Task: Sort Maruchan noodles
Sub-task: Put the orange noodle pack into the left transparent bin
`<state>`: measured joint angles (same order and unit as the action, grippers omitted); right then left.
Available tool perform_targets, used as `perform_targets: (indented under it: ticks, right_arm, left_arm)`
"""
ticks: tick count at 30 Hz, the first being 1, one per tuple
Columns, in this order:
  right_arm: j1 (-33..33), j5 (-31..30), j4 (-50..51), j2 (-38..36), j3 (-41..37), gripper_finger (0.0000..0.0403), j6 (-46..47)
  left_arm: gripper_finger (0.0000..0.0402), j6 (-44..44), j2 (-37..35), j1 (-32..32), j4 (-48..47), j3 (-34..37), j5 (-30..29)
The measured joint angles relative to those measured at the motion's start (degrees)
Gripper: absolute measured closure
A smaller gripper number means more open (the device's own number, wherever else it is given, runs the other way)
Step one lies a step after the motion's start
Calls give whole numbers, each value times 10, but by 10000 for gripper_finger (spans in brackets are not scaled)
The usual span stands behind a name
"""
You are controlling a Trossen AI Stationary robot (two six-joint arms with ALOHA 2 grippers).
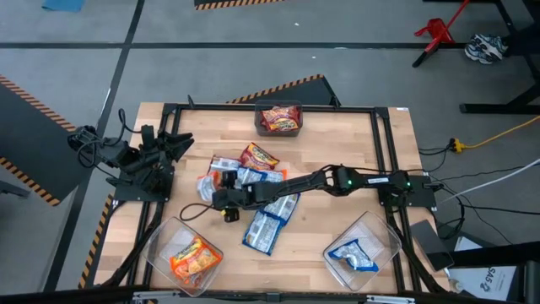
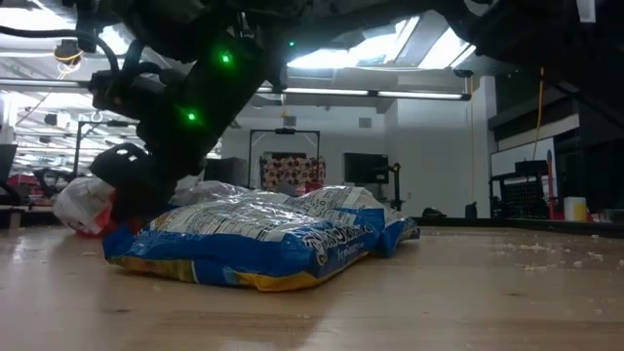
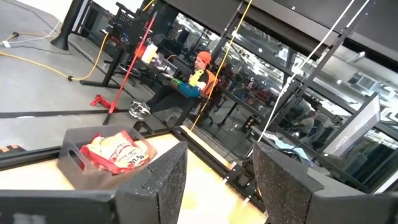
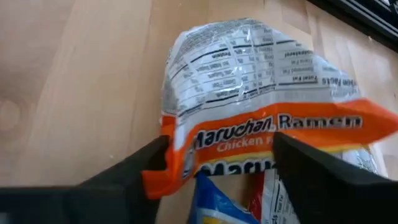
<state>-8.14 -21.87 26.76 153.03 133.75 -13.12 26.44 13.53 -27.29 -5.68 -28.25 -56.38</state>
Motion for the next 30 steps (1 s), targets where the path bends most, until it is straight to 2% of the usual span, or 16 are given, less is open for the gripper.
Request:
perform_targets:
  ticks: [9, 11, 18, 30]
  right_arm:
    - [-1, 39, 2, 0, 0, 361, 14]
    - [-1, 51, 3, 0, 0, 391, 25]
    - [-1, 53, 29, -10, 12, 400, 89]
    - [-5, 56, 27, -97, 12, 403, 114]
  left_arm:
    - [225, 0, 0, 0, -3, 0, 0]
    - [225, 0, 0, 0, -3, 0, 0]
    - [225, 0, 0, 0, -3, 0, 1]
    - [225, 0, 0, 0, -4, 0, 1]
